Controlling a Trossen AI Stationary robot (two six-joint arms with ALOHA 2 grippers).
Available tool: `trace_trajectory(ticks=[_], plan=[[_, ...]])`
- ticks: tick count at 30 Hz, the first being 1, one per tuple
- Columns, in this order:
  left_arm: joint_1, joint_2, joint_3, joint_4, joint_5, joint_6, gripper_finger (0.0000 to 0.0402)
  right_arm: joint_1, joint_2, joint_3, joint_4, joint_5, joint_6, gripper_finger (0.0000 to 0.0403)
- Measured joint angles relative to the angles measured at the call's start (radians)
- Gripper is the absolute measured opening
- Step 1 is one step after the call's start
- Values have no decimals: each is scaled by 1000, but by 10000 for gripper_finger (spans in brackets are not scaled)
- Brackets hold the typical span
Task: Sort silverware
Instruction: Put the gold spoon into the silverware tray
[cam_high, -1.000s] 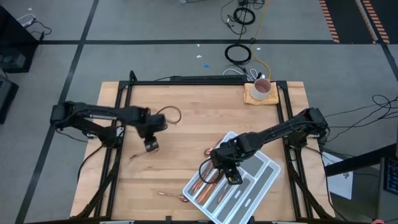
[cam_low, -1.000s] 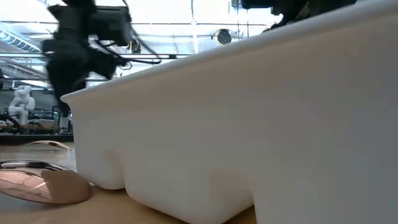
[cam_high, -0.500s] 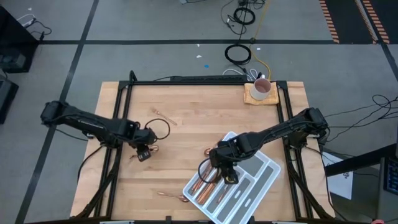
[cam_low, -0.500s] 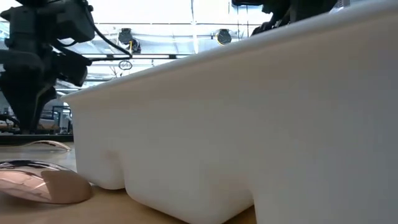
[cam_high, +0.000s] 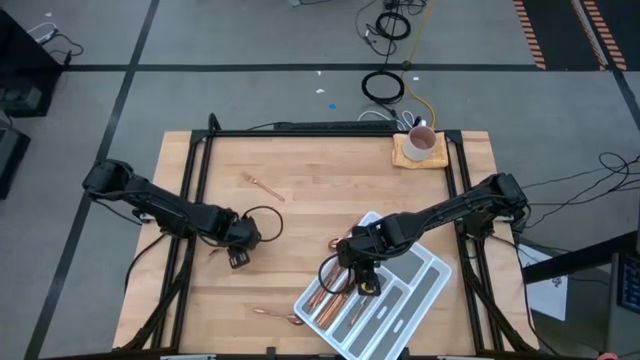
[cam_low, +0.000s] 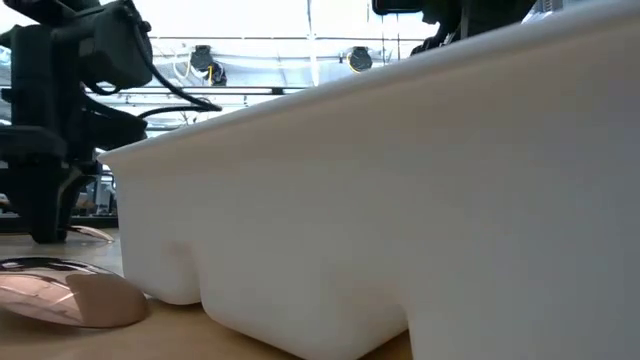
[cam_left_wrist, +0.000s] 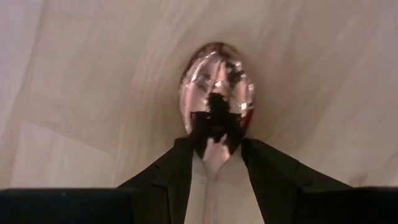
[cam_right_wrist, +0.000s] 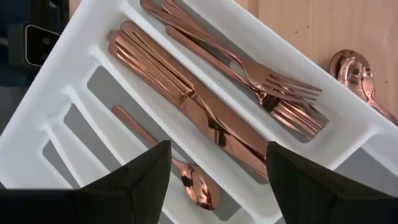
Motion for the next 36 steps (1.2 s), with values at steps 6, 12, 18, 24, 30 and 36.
trace_trajectory(ticks=[6, 12, 18, 24, 30, 36], plan=[[-9, 57, -17, 26, -35, 0, 121, 7, 0, 0, 1, 2, 27, 241], [-6, 14, -20, 31, -54, -2, 13, 7, 0, 0, 1, 53, 27, 217], [-4, -72, 21, 70, 78, -31, 4, 5, 0, -1, 96, 60, -38, 216], [-5, -172, 46, 366, 250, -129, 2, -9, 0, 0, 300, 58, -95, 217], [1, -209, 46, 630, 205, -210, 2, -42, 0, 1, 525, 95, -118, 217], [6, -167, 46, 756, 180, -236, 2, -97, 0, 2, 614, 162, -141, 217]])
